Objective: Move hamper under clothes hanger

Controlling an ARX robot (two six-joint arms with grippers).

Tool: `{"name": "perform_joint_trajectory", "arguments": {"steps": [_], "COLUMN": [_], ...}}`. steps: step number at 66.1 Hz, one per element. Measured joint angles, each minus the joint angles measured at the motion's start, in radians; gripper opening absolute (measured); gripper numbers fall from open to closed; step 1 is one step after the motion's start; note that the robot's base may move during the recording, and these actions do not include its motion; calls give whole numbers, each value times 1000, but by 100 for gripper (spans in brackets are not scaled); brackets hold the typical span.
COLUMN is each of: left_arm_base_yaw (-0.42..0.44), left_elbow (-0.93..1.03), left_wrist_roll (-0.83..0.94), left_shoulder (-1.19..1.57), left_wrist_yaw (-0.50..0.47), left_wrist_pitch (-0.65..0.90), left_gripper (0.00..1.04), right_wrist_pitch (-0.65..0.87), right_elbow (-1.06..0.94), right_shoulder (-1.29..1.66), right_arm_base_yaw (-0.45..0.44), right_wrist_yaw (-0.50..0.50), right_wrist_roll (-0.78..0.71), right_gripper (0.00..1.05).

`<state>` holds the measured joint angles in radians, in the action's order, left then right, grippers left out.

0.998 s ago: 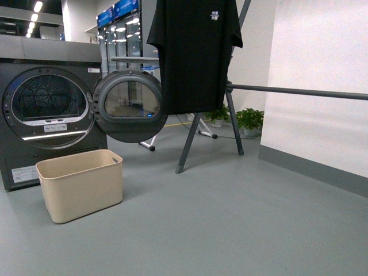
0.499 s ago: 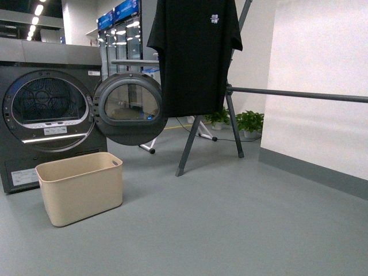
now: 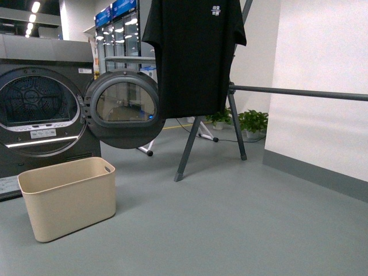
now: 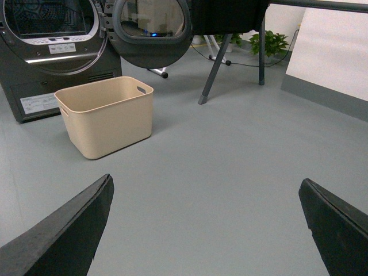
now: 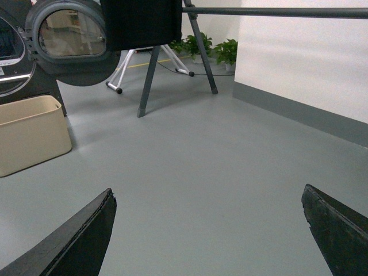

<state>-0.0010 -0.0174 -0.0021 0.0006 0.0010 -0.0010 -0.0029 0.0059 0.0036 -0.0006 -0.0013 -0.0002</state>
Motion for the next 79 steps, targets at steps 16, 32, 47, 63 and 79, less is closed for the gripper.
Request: {"name": "perform_joint_trajectory", "arguments": {"steps": [16,32,47,63,79], "left_arm_base_yaw": [0,0,0,0,0], "left_elbow": [0,0,0,0,0], "left_wrist_roll": [0,0,0,0,0], "left_shoulder": [2,1,0,2,0], "left_wrist_yaw": [0,-1,-1,-4,0], "left_wrist_pitch": [0,0,0,0,-1], "left_gripper": [98,98,98,98,98], "right_wrist_pitch": [0,0,1,1,0], "right_elbow": [0,0,0,0,0], "right_shoulder": [0,0,0,0,0], "right_arm_base_yaw": [0,0,0,1,1], "right_wrist_yaw": [1,0,-1,-3,0], "right_wrist_roll": [0,0,0,0,0], "right_gripper": [97,97,97,97,97]}}
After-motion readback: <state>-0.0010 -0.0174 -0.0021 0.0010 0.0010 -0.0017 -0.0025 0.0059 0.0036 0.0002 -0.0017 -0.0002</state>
